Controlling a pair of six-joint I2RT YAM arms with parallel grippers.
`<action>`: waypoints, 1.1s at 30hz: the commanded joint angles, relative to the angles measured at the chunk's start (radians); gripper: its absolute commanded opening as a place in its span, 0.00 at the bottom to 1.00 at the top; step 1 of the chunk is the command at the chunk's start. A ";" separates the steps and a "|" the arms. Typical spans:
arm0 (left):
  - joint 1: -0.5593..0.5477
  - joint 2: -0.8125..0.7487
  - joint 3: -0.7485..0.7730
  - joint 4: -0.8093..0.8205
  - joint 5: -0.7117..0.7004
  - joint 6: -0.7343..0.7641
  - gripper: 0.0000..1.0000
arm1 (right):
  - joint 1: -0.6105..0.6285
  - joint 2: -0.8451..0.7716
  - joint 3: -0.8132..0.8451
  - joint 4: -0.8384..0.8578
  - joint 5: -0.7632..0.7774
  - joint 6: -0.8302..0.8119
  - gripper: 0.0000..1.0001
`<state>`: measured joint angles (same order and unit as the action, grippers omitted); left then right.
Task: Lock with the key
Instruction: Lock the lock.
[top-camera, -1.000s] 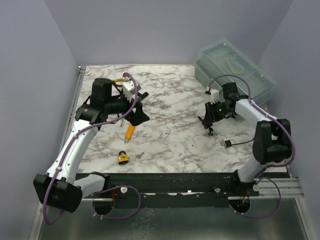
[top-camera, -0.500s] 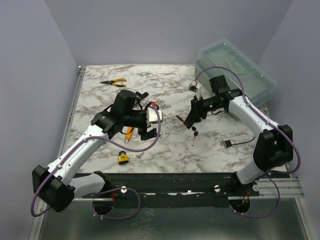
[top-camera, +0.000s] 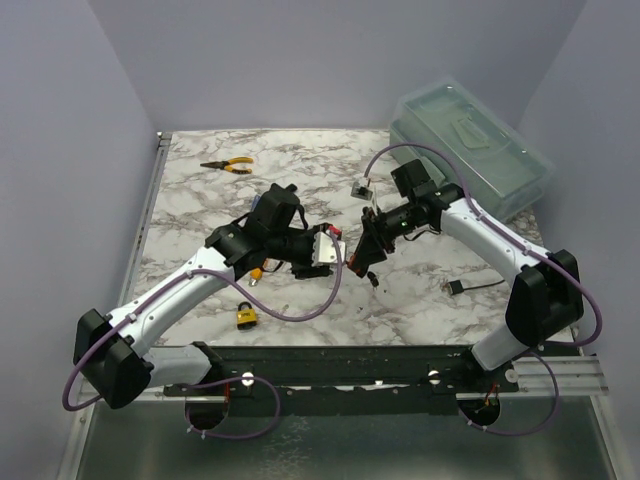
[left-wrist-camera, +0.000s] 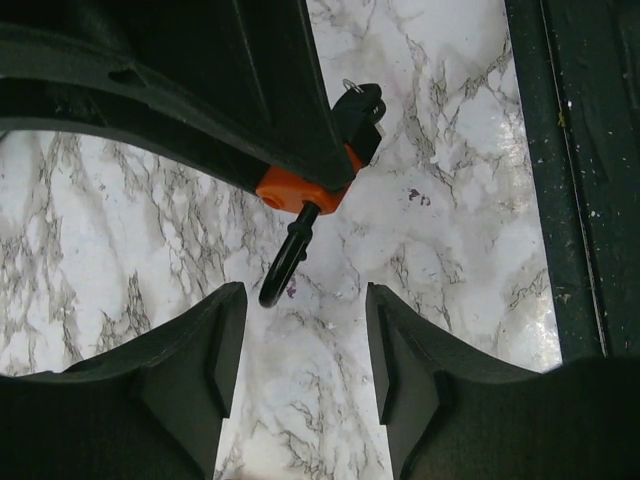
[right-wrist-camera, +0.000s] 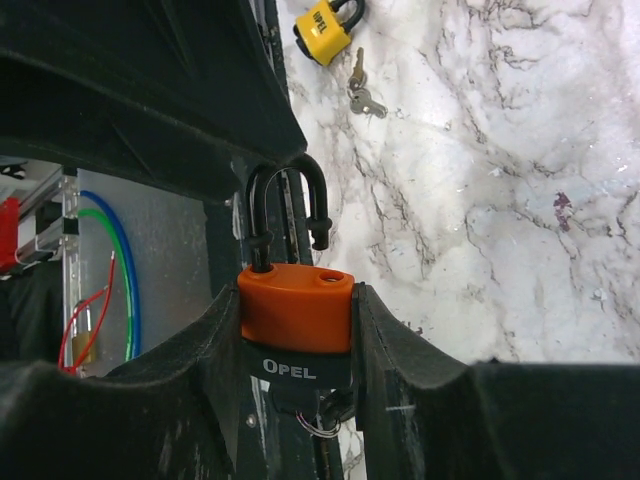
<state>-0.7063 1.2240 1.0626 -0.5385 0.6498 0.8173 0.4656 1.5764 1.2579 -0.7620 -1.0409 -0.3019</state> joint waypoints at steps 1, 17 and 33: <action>-0.036 0.003 0.014 0.023 -0.023 0.025 0.55 | 0.021 -0.031 0.000 -0.011 -0.067 0.027 0.00; -0.073 0.003 0.015 0.026 -0.116 -0.122 0.00 | 0.051 -0.046 0.017 -0.035 -0.116 0.009 0.16; 0.067 -0.088 0.047 0.022 0.140 -0.654 0.00 | -0.021 -0.359 -0.111 0.221 0.052 0.140 0.97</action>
<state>-0.6781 1.1702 1.0580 -0.5426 0.6392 0.3431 0.4393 1.3064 1.2163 -0.6590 -1.0016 -0.2123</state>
